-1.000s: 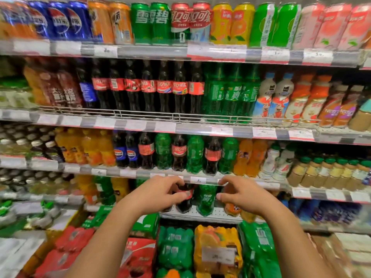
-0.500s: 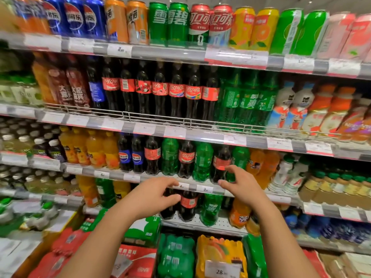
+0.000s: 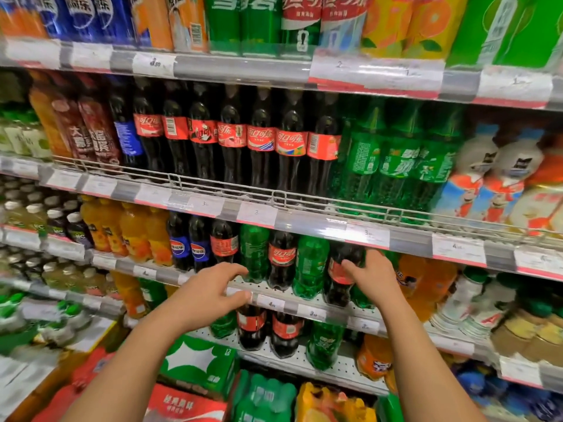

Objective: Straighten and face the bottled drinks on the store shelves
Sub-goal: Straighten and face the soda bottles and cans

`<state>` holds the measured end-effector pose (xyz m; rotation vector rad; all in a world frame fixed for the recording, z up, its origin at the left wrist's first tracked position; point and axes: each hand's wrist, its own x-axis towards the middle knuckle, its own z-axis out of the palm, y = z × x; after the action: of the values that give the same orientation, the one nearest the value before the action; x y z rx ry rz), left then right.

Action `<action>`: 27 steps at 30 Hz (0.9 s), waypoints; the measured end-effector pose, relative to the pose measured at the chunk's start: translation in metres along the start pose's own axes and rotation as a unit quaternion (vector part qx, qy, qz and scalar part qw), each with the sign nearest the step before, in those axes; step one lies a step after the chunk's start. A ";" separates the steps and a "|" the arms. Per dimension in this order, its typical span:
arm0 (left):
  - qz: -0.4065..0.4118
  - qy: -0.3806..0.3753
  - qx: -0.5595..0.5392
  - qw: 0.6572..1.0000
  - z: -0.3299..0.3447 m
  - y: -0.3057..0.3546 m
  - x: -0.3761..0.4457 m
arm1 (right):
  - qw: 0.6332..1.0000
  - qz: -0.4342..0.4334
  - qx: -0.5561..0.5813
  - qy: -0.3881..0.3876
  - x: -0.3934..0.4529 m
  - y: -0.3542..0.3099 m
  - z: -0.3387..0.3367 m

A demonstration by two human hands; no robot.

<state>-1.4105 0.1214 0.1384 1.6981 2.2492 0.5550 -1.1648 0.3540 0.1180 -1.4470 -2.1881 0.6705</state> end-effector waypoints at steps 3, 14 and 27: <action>-0.015 0.008 -0.007 1.000 0.005 -0.007 0.018 | 1.000 0.011 -0.009 0.021 0.020 0.008 0.011; -0.036 0.045 -0.085 0.995 0.014 -0.046 0.104 | 0.994 0.079 0.068 0.030 0.066 0.008 0.032; -0.114 0.113 -0.119 0.980 0.022 -0.065 0.190 | 0.990 0.069 -0.066 0.103 0.010 -0.003 0.032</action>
<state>-1.5096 0.2919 0.0920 1.2982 2.3729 0.9596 -1.1896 0.3574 0.0960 -1.6679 -2.0197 0.4057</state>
